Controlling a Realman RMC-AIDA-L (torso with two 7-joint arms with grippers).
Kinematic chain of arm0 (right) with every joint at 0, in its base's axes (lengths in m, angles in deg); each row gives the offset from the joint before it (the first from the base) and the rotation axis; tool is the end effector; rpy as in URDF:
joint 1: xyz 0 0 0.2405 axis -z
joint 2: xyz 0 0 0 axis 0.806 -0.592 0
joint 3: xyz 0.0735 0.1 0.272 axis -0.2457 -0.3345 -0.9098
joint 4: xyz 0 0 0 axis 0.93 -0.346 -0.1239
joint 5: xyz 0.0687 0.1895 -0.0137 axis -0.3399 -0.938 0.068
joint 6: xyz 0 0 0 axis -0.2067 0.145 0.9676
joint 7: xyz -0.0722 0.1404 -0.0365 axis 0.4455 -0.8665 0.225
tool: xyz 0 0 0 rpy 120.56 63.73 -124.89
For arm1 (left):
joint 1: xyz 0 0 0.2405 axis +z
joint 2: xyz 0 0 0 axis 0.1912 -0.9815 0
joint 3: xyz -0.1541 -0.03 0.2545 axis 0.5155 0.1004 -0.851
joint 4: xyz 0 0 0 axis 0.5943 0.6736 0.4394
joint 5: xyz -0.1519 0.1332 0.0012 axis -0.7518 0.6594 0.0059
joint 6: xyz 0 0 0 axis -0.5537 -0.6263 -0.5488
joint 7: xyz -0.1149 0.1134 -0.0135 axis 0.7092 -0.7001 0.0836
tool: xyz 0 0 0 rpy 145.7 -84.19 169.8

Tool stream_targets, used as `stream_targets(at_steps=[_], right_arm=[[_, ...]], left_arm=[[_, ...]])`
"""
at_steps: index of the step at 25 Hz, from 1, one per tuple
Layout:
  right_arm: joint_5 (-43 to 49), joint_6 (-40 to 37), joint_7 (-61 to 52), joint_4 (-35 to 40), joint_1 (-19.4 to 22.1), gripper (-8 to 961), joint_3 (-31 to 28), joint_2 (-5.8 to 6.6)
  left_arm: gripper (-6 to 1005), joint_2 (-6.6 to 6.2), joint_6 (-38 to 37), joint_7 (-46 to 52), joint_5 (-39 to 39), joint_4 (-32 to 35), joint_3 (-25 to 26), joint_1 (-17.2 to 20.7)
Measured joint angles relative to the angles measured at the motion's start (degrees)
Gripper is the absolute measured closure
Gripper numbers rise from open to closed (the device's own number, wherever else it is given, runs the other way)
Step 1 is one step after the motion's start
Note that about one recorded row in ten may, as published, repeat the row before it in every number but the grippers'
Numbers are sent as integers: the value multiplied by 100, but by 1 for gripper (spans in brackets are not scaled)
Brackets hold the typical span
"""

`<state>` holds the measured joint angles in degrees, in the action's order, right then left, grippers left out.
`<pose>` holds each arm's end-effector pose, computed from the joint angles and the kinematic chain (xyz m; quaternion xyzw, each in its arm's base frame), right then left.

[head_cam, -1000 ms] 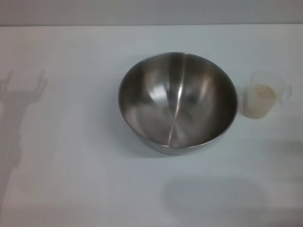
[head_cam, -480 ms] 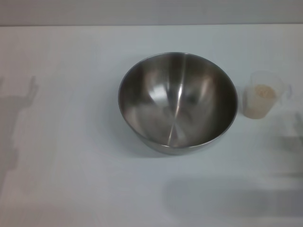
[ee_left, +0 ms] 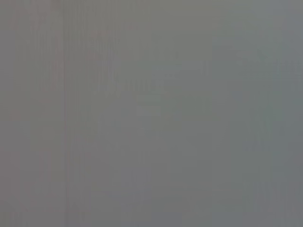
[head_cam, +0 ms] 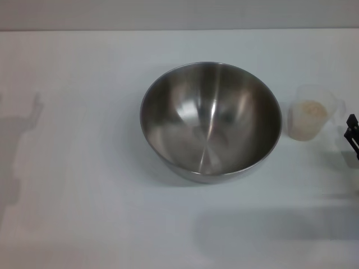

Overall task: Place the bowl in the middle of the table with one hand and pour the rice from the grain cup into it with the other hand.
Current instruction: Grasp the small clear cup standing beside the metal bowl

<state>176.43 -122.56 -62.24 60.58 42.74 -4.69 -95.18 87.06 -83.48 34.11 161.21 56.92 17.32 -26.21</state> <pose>0.4076 0.2536 -0.0450 -0.6835 0.2582 0.2382 0.6398 -0.3708 0.3151 0.0141 -0.6341 -0.1613 -0.3182 0.6861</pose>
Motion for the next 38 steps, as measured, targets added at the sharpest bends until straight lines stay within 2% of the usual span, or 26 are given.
stream_targets(at_steps=[38], right_arm=[[-25,456,0,33,-383,127,-1,16]], left_arm=[[140,26,-157,25,10,-82,-21,70]])
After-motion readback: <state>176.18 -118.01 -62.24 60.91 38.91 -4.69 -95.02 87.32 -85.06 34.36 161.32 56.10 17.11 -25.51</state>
